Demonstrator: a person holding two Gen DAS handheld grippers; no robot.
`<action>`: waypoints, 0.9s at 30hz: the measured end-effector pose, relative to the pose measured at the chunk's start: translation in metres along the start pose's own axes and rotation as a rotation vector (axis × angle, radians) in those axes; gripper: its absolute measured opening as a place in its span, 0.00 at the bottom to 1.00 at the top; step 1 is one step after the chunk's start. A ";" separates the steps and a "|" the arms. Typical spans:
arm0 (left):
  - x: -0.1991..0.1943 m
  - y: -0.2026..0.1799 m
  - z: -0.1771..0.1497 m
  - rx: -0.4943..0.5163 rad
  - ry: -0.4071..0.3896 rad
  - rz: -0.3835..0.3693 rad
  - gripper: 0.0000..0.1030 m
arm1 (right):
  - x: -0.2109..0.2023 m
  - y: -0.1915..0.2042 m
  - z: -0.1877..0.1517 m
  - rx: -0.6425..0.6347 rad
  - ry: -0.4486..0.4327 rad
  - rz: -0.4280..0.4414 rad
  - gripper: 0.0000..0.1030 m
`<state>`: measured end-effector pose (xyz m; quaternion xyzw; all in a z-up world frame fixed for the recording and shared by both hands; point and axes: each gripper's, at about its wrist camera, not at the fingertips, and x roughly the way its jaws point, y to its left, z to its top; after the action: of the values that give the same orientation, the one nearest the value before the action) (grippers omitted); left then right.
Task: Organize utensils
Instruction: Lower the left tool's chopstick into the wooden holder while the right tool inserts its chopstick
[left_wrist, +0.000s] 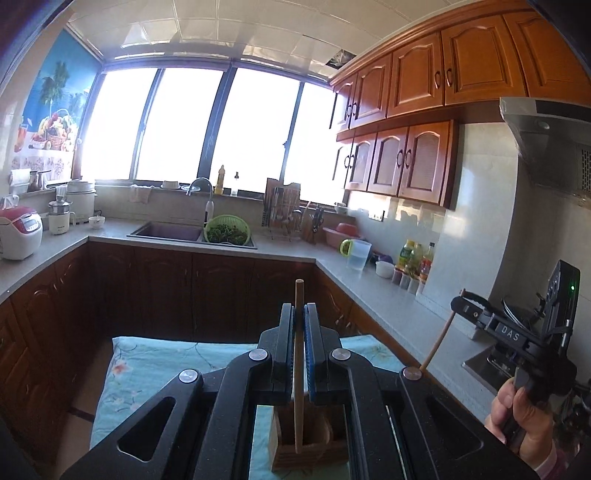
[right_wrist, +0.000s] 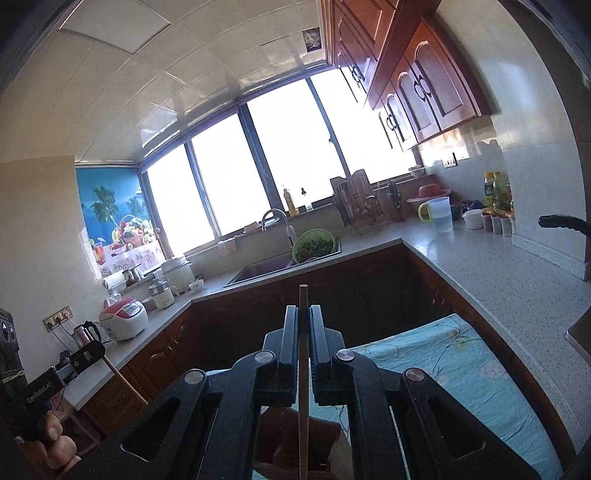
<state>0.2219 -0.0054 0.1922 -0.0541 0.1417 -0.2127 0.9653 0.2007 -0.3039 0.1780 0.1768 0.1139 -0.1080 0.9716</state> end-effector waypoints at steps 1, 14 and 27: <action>0.012 0.002 -0.005 -0.005 -0.002 0.004 0.03 | 0.009 -0.002 -0.002 0.005 0.005 -0.007 0.05; 0.128 0.020 -0.117 -0.097 0.131 0.081 0.03 | 0.070 -0.037 -0.091 0.065 0.081 -0.023 0.05; 0.141 0.024 -0.104 -0.115 0.173 0.110 0.06 | 0.072 -0.042 -0.088 0.093 0.132 -0.029 0.10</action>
<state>0.3232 -0.0489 0.0541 -0.0829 0.2390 -0.1548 0.9550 0.2425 -0.3222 0.0653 0.2271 0.1750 -0.1152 0.9511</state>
